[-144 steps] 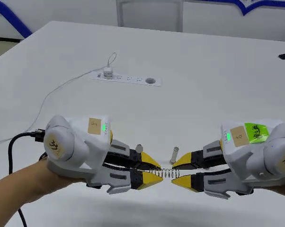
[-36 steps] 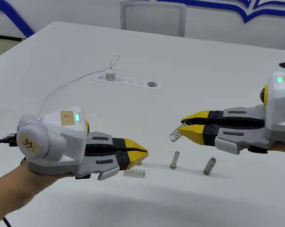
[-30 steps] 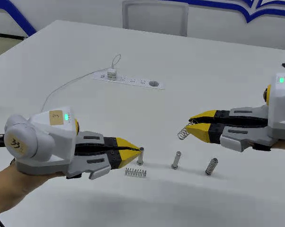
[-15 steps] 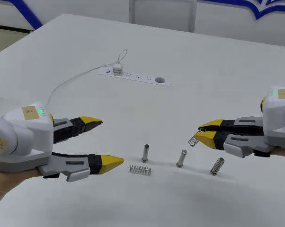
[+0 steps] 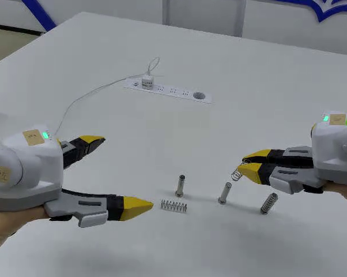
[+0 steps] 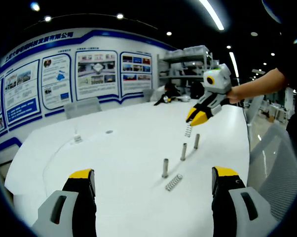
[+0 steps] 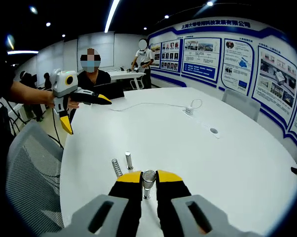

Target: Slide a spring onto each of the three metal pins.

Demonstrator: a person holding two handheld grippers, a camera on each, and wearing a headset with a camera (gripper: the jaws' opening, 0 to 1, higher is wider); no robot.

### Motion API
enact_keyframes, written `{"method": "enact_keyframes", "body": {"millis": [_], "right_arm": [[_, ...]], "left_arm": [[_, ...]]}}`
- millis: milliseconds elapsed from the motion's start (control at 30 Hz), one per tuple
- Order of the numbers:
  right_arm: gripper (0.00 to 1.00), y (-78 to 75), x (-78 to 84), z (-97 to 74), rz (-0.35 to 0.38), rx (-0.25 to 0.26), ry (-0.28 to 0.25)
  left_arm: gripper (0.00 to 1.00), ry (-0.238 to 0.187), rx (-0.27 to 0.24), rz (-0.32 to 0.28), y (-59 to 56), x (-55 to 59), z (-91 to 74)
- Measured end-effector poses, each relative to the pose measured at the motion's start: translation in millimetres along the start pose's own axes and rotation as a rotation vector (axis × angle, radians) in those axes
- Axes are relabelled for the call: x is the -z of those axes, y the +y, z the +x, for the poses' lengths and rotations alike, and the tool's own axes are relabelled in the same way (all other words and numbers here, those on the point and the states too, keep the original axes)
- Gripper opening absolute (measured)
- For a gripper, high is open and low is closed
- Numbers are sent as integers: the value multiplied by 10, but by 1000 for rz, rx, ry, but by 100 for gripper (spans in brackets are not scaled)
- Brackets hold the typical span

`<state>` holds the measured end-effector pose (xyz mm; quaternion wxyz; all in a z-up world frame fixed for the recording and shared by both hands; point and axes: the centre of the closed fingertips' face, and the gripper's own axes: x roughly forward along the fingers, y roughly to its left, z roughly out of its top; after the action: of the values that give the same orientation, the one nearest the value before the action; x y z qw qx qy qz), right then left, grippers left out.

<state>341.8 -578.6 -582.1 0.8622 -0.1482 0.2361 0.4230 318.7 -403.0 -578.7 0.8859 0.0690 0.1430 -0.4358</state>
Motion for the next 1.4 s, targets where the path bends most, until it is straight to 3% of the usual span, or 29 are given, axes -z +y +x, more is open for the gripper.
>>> {"method": "enact_keyframes", "body": {"millis": [367,667,900,1400], "right_arm": [[10,-18,136,136,30,3,38],[10,-20,242,233,37,14,71],[11,-11,364,314,85,41,90],[11,-16,570,503,84,63,145]], "left_arm": [[100,29,1,-18,-2,89,-31],[100,25,2,-28,-26,76,-24],[100,28,-5,-43,-16,106,-49],[100,27,-15,-64,-11,107,-45]]}}
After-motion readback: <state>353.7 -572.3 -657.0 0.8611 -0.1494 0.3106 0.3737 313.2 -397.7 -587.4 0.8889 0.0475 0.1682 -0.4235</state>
